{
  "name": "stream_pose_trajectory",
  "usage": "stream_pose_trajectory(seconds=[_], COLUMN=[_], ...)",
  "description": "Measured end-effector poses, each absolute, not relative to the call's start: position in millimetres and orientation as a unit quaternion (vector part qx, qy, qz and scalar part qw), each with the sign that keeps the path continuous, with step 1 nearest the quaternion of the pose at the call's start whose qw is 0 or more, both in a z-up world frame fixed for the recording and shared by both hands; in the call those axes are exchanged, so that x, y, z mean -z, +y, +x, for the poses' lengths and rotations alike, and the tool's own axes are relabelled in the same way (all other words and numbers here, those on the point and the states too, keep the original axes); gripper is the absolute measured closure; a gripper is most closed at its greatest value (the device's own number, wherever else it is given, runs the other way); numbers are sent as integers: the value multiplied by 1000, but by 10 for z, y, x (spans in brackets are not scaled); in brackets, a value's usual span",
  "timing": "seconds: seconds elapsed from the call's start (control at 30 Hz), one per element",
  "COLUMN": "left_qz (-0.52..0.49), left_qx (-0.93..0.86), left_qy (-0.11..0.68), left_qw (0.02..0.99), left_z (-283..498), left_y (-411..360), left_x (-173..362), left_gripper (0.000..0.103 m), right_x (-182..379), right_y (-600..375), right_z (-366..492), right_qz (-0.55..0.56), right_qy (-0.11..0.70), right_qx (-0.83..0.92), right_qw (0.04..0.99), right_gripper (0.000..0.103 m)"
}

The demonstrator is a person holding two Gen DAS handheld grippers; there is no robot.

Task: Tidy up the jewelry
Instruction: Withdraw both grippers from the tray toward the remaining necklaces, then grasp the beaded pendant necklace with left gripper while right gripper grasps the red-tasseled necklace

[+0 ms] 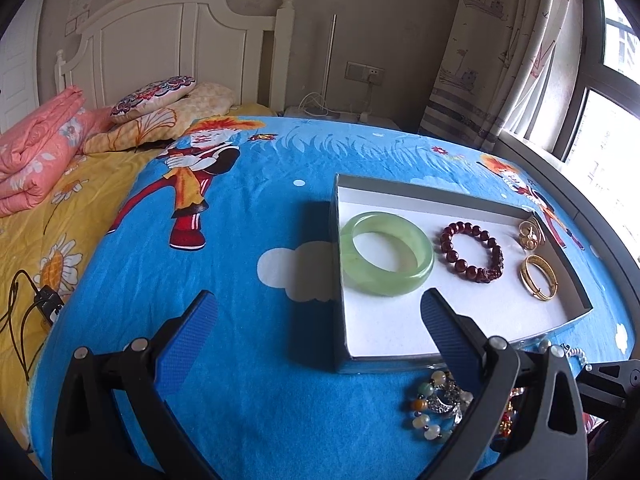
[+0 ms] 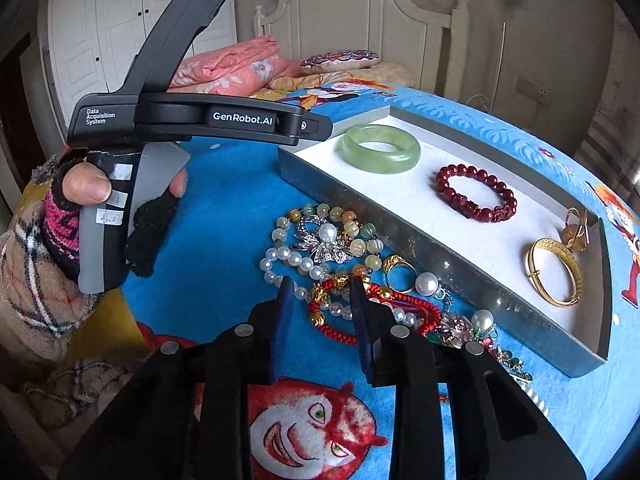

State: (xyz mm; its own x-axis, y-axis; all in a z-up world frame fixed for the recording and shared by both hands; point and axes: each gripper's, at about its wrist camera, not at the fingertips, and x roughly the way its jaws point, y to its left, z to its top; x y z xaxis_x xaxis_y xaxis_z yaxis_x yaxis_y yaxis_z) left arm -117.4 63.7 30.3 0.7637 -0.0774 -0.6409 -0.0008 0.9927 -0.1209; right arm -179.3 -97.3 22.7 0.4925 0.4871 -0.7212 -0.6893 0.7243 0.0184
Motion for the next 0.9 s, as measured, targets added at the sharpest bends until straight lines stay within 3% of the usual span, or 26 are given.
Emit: stream_pose_trajectory(seconds=[0.1, 0.2, 0.33, 0.73, 0.83, 0.9], left_qz=[-60, -60, -60, 11, 31, 35], left_qx=[23, 27, 32, 44, 54, 64], left_qy=[340, 337, 335, 358, 385, 400], left_qw=[938, 939, 940, 933, 921, 913], left_z=[-1186, -1200, -1212, -1534, -1523, -1500], left_y=[647, 656, 651, 391, 273, 221], left_x=[-311, -319, -322, -302, -203, -117], left_gripper=[2, 2, 2, 3, 19, 40], right_x=[-223, -218, -226, -452, -468, -477], right_y=[-925, -915, -1032, -1415, -1465, -1489], right_z=[-1803, -1816, -1805, -1762, -1767, -1768], right_qz=[-152, -169, -150, -85, -77, -76], right_qy=[360, 353, 357, 326, 323, 322], right_qx=[-335, -321, -319, -309, -308, -307], right_qw=[857, 863, 865, 889, 892, 893], right_gripper=[77, 90, 96, 96, 95, 95])
